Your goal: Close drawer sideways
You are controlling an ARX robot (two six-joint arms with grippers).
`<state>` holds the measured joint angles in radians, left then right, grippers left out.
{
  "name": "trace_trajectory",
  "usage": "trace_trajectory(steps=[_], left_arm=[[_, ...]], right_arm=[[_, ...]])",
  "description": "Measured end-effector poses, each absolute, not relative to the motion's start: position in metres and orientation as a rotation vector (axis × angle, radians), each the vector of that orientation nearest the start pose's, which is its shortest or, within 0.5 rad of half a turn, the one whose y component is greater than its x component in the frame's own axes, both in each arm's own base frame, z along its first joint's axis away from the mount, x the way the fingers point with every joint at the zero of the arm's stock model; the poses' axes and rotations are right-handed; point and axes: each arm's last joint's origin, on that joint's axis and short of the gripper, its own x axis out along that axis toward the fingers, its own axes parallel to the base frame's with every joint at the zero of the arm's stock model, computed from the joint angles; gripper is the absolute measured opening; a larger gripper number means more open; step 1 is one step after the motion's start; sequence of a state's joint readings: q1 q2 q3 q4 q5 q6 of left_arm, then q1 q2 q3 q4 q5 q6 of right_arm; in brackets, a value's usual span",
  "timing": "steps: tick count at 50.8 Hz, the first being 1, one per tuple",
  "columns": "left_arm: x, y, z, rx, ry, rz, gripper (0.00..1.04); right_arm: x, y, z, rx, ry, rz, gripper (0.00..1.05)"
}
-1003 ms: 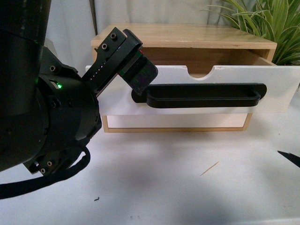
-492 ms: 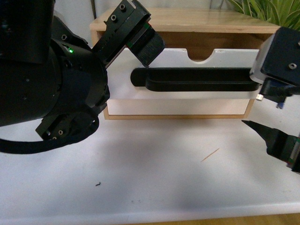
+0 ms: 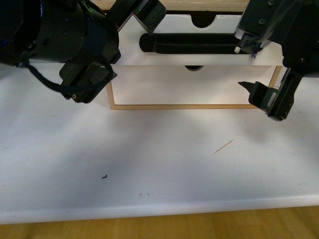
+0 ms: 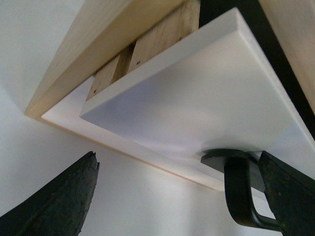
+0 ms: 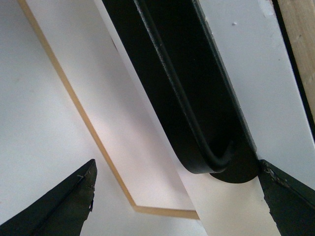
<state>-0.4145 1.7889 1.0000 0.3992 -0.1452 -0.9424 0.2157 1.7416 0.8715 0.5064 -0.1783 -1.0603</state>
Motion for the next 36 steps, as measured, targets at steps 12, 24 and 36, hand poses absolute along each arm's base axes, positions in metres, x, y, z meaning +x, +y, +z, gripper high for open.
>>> trace_trajectory(steps=[12,24,36], left_arm=[[0.385,-0.149,0.195,-0.812,0.491,-0.099,0.99],[0.391,-0.151,0.195,-0.802,0.5,-0.108,0.99],[0.378,-0.145,0.197,-0.776,0.458,-0.07,0.99]], right_arm=[[0.375,0.087,0.182,-1.038,0.133,0.517,0.96],[0.378,0.087,0.181,-1.026,0.138,0.515,0.96],[0.368,0.082,0.183,-1.002,0.13,0.539,0.96]])
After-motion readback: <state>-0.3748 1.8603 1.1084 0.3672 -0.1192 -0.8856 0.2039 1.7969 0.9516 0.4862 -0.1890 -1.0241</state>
